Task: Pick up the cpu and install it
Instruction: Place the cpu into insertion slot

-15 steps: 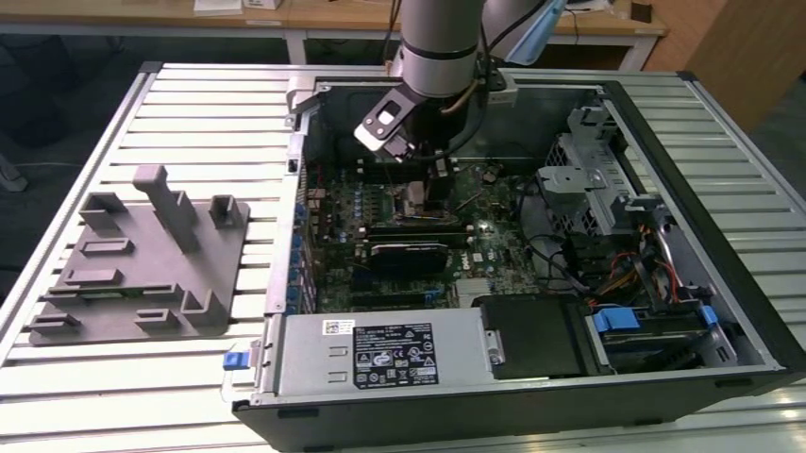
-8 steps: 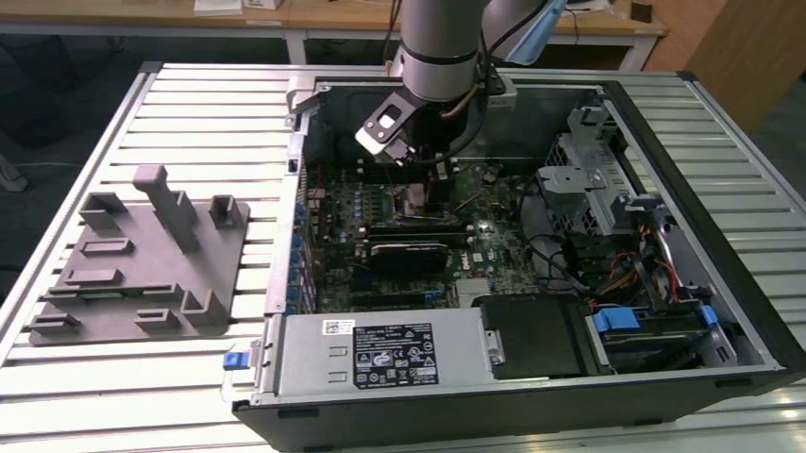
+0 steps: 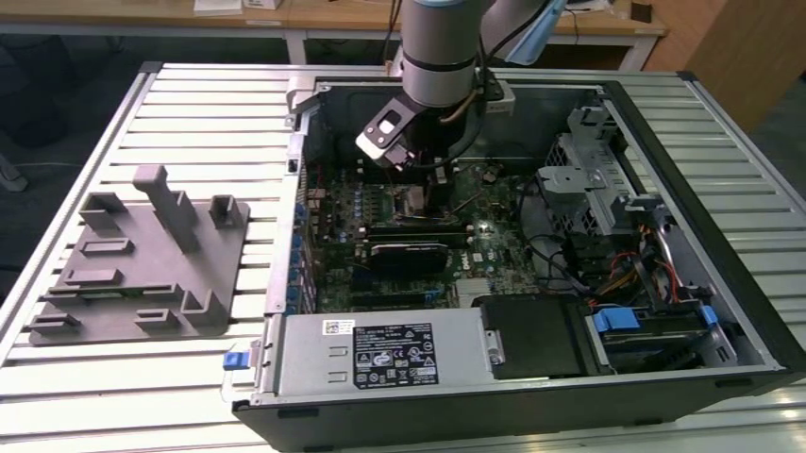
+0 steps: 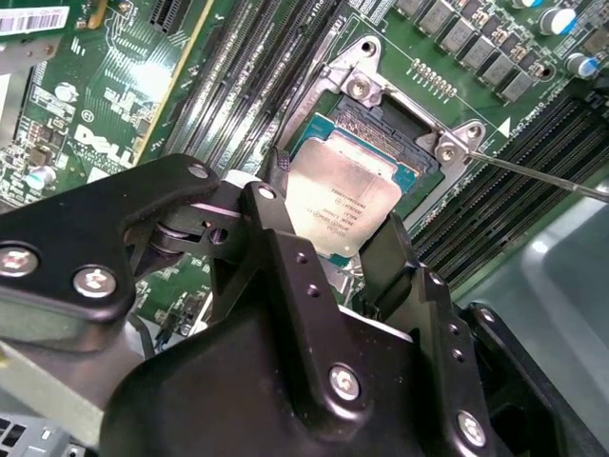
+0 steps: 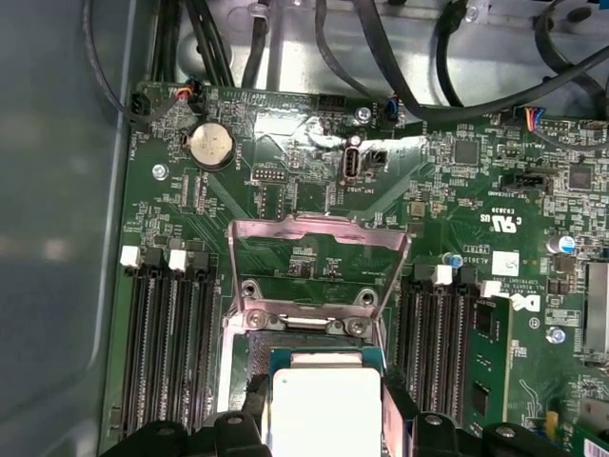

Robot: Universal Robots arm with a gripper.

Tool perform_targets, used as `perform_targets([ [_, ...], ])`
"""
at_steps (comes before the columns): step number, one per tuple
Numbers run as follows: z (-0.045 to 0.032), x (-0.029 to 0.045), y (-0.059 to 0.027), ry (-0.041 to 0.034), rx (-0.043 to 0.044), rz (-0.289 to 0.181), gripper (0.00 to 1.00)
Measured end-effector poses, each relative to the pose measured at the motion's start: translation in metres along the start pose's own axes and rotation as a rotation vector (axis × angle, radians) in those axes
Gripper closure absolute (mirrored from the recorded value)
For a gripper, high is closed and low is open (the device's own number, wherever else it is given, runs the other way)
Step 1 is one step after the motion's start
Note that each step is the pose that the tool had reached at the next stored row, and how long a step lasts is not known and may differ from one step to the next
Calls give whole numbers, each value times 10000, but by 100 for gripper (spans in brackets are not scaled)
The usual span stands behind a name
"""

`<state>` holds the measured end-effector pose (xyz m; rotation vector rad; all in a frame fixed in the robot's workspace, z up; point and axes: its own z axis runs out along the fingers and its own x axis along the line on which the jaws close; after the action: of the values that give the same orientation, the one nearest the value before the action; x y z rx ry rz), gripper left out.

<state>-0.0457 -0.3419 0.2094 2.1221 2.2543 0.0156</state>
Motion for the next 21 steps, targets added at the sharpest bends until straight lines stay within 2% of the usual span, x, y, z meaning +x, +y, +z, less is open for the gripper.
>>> perform_targets([
  [7,67,25,-1,-2,1,28,45],
  [13,101,76,0,-2,1,95,45],
  [21,134,88,-10,-17,11,415,45],
])
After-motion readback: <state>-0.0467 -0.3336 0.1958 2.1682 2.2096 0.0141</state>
